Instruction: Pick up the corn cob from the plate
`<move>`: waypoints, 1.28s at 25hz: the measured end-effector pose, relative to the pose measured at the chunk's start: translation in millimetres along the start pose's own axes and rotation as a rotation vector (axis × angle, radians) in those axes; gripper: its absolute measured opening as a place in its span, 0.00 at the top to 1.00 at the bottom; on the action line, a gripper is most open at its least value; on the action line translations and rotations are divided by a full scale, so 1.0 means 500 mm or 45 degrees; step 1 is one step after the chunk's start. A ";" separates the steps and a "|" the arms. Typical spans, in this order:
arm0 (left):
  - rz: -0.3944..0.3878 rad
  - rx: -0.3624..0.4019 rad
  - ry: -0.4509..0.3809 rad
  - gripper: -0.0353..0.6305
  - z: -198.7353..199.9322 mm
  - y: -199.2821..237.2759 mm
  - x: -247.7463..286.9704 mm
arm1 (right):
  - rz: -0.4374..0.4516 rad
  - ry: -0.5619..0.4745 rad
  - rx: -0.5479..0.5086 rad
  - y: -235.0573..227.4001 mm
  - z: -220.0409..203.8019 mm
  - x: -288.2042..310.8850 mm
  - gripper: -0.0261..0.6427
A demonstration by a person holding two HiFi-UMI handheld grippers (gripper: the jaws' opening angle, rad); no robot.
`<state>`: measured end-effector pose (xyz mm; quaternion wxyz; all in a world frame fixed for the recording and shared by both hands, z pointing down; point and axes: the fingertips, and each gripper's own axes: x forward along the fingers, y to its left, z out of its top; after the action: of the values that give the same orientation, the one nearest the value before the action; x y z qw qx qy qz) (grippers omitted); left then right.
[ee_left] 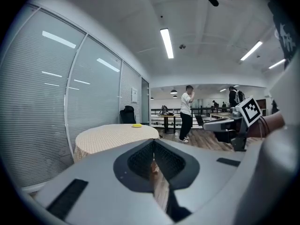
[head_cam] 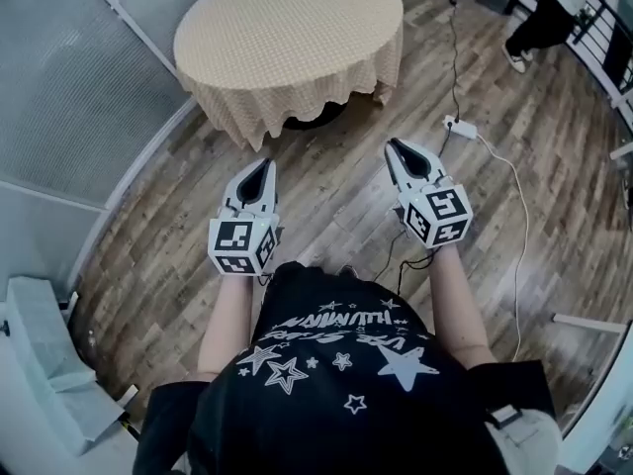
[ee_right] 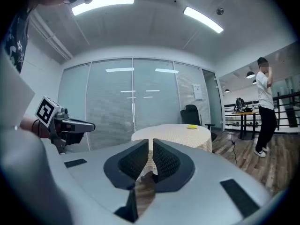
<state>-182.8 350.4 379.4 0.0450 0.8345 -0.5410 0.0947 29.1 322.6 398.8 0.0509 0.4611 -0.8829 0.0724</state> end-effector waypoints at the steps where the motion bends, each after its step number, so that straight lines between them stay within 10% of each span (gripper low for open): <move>1: 0.002 0.002 0.002 0.93 -0.003 0.000 -0.002 | 0.009 0.001 -0.006 0.005 -0.001 0.001 0.89; 18: -0.030 -0.030 0.035 0.93 -0.024 -0.020 -0.016 | -0.097 -0.078 0.160 -0.029 -0.009 -0.012 0.92; 32: -0.190 -0.085 0.034 0.93 -0.022 0.094 0.233 | -0.244 0.006 0.124 -0.135 -0.005 0.147 0.92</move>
<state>-180.7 228.6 413.2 0.0870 0.8692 -0.4795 0.0839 42.7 225.7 418.0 0.0371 0.5453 -0.8300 0.1112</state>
